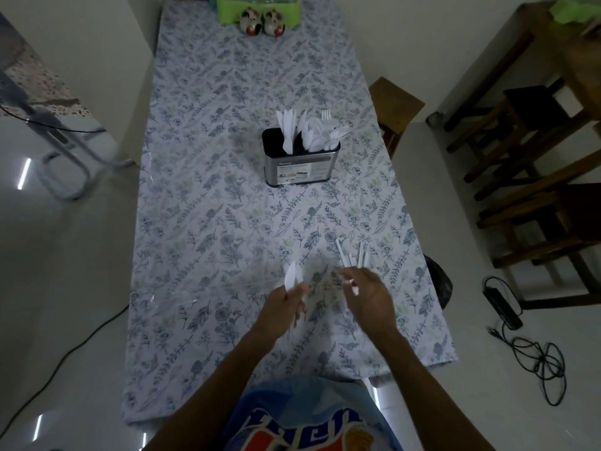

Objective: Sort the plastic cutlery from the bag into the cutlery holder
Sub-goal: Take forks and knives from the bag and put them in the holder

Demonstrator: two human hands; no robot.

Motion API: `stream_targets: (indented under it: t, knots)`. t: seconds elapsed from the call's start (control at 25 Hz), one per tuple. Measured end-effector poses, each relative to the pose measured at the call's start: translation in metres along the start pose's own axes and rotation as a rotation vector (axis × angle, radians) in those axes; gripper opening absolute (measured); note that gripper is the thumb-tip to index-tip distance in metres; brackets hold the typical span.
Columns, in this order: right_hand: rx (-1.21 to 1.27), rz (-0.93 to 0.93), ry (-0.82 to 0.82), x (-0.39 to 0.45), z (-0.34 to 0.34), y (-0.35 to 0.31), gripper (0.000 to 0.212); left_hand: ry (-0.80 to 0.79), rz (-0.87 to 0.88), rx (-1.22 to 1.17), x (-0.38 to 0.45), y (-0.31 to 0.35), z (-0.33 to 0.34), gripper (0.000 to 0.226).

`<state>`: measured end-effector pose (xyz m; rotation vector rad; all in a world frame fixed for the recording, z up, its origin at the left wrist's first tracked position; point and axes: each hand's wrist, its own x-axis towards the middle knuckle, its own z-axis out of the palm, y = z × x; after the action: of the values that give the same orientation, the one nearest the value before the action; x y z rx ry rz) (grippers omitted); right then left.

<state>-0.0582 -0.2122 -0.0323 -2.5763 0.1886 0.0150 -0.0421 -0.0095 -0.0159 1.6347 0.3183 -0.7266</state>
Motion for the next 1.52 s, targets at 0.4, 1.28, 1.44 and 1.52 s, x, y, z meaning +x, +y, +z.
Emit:
stream_targets:
  t: [0.4,1.28,1.44,1.52]
  knots:
    - [-0.530,-0.186,-0.328,0.058,-0.025,0.047,0.039,0.094,0.023,-0.173,-0.009,0.002,0.026,0.033]
    - [0.605,0.229,-0.410,0.017,-0.058,0.047,0.015,0.334,-0.104,-0.365,0.012,0.004,0.123,0.030]
    - [0.459,0.059,-0.450,0.010,-0.051,0.047,0.022,0.343,-0.104,-0.447,0.020,0.004,0.121,0.028]
    - [0.243,-0.037,-0.352,0.014,-0.046,0.065,0.018,0.390,-0.084,-0.483,0.021,0.003,0.118,0.024]
